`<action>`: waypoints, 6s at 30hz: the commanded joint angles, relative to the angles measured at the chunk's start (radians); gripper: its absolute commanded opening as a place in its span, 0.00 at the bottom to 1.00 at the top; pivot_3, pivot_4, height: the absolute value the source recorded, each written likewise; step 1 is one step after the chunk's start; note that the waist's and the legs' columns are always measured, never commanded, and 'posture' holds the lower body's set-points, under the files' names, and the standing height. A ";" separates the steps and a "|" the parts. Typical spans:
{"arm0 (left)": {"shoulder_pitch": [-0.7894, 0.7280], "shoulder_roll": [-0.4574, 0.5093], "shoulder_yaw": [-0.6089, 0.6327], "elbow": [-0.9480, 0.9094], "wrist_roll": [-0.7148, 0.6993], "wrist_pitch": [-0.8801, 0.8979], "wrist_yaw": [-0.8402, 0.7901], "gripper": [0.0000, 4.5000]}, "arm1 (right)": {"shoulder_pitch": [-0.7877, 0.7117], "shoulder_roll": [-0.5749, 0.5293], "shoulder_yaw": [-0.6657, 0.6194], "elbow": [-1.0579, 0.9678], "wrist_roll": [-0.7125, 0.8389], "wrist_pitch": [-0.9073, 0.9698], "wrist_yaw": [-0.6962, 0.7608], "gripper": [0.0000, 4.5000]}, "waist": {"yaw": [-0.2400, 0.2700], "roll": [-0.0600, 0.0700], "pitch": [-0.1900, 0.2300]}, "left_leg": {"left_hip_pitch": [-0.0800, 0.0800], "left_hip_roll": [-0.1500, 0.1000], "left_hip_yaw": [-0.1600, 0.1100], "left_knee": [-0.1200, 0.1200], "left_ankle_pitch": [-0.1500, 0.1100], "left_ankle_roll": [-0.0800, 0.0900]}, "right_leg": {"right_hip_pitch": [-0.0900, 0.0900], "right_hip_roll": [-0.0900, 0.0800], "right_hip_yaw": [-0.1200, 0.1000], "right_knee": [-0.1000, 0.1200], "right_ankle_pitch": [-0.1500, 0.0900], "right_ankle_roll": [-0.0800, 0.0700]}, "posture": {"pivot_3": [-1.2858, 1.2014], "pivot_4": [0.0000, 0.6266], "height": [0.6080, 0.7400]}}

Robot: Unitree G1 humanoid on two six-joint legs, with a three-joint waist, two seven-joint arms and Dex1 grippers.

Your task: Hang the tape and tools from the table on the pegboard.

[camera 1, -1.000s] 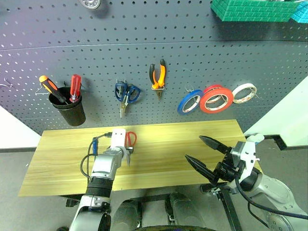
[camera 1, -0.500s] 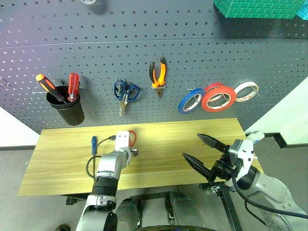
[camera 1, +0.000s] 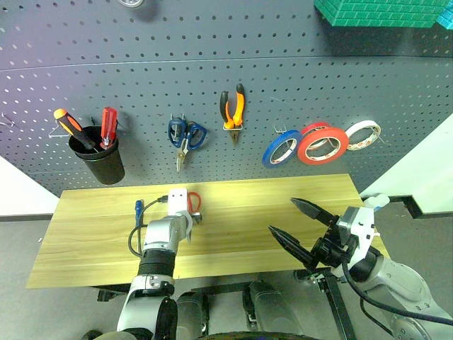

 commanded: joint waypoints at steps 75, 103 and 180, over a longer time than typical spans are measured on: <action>0.224 0.135 -0.160 -0.439 -0.027 0.096 -0.215 0.25 | -0.289 -0.027 -0.013 0.296 0.030 0.004 0.205 1.00 | 0.004 0.014 0.001 | -0.023 -0.001 0.004 0.001 0.003 0.002 | -0.018 -0.007 -0.002 -0.008 0.013 -0.001 | 0.44 0.20 0.95; 0.216 0.124 -0.154 -0.428 -0.027 0.089 -0.220 0.25 | -0.272 -0.017 -0.020 0.326 0.003 -0.021 0.222 1.00 | 0.004 0.013 0.000 | -0.022 -0.001 0.004 0.008 0.005 0.001 | -0.017 -0.006 -0.002 0.001 0.015 -0.001 | 0.43 0.21 0.95; 0.489 0.490 -0.081 -0.637 -0.043 -0.927 -0.592 0.25 | -0.187 0.002 -0.206 0.462 0.232 -0.059 0.550 1.00 | 0.005 0.018 -0.007 | -0.008 0.000 0.006 0.016 0.007 0.006 | 0.001 -0.008 -0.001 0.002 0.016 -0.001 | 0.46 0.16 0.95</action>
